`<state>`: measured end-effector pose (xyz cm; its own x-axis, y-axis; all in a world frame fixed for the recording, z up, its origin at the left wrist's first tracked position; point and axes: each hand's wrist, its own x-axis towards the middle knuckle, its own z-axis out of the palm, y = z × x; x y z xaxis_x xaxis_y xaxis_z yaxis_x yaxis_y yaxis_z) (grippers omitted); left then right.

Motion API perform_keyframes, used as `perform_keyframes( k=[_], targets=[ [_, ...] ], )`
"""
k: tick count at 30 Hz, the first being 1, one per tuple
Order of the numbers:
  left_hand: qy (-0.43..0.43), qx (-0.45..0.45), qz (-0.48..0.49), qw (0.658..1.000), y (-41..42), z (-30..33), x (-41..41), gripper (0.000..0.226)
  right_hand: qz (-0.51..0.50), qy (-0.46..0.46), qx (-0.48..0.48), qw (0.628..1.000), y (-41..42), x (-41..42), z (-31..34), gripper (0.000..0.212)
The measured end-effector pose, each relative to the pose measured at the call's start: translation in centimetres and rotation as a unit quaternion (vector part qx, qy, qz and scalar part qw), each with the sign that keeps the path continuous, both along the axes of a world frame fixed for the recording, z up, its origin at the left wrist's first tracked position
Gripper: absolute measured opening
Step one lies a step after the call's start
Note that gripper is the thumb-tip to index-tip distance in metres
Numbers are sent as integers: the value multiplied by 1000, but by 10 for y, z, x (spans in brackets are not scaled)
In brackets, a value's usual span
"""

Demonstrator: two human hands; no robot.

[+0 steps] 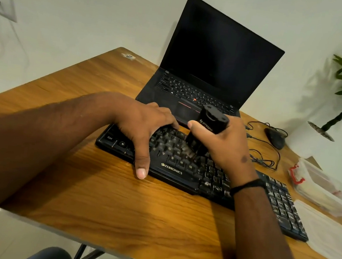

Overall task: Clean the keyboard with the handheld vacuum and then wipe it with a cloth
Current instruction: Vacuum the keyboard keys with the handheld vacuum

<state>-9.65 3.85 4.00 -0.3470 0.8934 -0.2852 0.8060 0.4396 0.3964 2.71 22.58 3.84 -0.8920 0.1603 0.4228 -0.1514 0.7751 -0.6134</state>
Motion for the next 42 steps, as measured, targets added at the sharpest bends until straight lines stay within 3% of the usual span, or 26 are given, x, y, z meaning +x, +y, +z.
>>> perform_keyframes(
  k=[5,10,15,20,24,26,29,31,34,36,39,42],
  targets=[
    [2,-2,-3,1000,-1,-1,2,142,150,-53,-49,986,-6,12,4,22],
    [-4,-5,3,1000,0,0,1,145,6,-21,-14,1000,14,7,2,25],
    [6,-12,-3,1000,0,1,1,144,152,-113,-68,980,18,15,6,27],
    [-3,-5,4,1000,-2,0,0,145,13,-42,-46,998,25,10,2,32],
    [2,-6,0,1000,-1,0,1,143,162,-129,-99,973,16,15,5,27],
    [1,-7,1,1000,-1,0,0,144,128,-125,-74,981,12,12,4,26],
    [-3,3,1,1000,-1,-1,-1,143,-12,-38,-49,998,18,7,-1,27],
    [-2,6,0,1000,0,-2,-3,144,2,-26,-52,998,23,8,-1,32],
    [10,10,2,1000,1,-4,-1,139,116,-91,-89,985,16,10,1,38],
    [53,42,18,998,4,-9,3,126,65,-65,-78,993,14,4,-4,37],
    [83,76,27,993,4,-15,4,112,-89,34,-33,995,17,-3,-9,41],
    [76,70,15,995,2,-15,2,113,-66,39,-87,993,14,-2,-7,43]
  ],
)
